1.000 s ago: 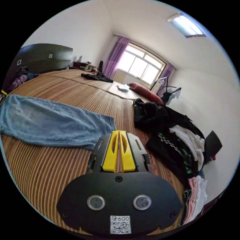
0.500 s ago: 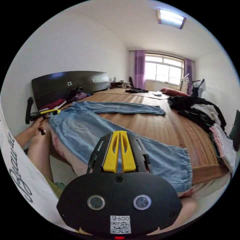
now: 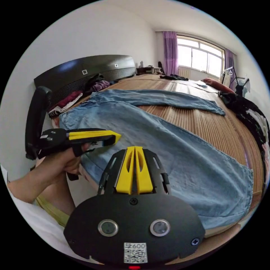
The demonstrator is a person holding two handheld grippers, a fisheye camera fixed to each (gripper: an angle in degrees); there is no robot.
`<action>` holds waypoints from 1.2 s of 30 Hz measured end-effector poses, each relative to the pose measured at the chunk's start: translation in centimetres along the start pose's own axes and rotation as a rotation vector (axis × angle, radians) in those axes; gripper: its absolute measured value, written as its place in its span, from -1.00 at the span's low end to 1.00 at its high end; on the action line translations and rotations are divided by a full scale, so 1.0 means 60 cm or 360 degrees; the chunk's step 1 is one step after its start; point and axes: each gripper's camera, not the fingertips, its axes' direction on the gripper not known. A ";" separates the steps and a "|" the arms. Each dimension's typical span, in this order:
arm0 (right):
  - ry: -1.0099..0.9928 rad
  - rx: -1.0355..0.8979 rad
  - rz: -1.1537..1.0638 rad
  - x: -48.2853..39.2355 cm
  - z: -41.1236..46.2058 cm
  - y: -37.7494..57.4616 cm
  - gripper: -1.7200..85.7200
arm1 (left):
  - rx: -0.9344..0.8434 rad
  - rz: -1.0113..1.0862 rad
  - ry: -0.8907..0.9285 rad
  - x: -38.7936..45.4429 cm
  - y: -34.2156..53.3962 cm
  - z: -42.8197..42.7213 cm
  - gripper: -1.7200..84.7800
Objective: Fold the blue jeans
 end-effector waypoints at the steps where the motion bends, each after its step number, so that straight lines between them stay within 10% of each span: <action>1: 0.0050 0.0026 0.0008 0.003 -0.018 0.009 -0.98 | -0.0011 -0.0017 -0.0014 -0.017 0.014 -0.021 -0.96; 4: 0.0422 -0.0008 0.0031 0.025 -0.057 0.039 -0.98 | 0.0009 -0.0077 -0.0101 -0.065 0.066 -0.086 -0.96; 36: 0.0517 0.0048 0.0528 0.074 -0.357 0.046 -0.98 | -0.0148 -0.0472 -0.0451 -0.223 0.313 -0.332 -0.95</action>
